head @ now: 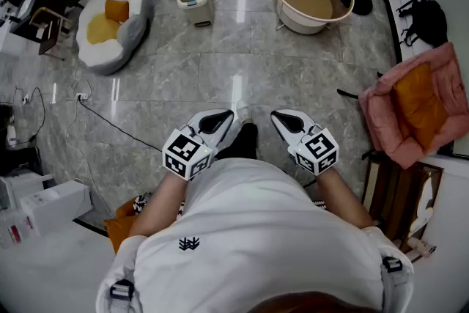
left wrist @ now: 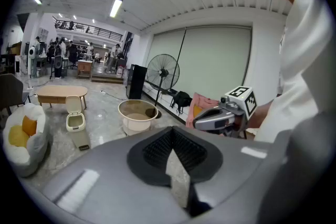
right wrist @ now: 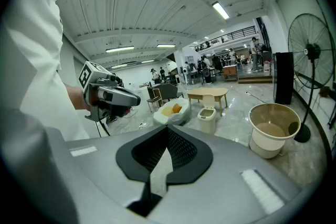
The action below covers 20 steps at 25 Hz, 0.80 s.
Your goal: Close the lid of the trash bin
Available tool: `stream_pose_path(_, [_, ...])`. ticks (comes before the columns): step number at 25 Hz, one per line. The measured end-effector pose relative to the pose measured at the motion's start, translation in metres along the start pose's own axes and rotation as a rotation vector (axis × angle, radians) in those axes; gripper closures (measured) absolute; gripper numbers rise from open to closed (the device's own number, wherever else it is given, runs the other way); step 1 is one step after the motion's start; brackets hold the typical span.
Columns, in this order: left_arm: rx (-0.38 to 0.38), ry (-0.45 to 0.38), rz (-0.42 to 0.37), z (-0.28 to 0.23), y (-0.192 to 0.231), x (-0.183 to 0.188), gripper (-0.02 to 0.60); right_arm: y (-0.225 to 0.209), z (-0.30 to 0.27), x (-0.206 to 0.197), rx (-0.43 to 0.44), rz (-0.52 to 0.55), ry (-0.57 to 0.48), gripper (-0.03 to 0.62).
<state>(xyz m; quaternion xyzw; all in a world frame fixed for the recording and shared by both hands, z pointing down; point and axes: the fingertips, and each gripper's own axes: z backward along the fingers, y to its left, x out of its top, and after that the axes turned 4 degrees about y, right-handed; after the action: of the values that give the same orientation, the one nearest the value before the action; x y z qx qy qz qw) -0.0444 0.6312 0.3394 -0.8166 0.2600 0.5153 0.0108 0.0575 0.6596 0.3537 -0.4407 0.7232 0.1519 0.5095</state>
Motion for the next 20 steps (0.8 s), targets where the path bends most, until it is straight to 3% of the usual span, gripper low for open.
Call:
stream_pose_path(5, [0.044,-0.034,0.062,-0.042,0.046,0.025,0.526,-0.05,-0.022,0.03,-0.01,0.008,0.005,0.594])
stream_pose_path(11, [0.032,-0.059,0.039,-0.101,0.104,0.085,0.526,-0.128,-0.046,0.084,-0.018,0.067,0.039,0.594])
stream_pose_path(15, [0.033,-0.072,0.037,-0.128,0.142,0.111,0.526,-0.171,-0.073,0.113,-0.035,0.072,0.008,0.594])
stream_pose_path(20, [0.053,-0.083,0.044,-0.132,0.172,0.131,0.526,-0.19,-0.106,0.146,-0.008,0.077,-0.022,0.592])
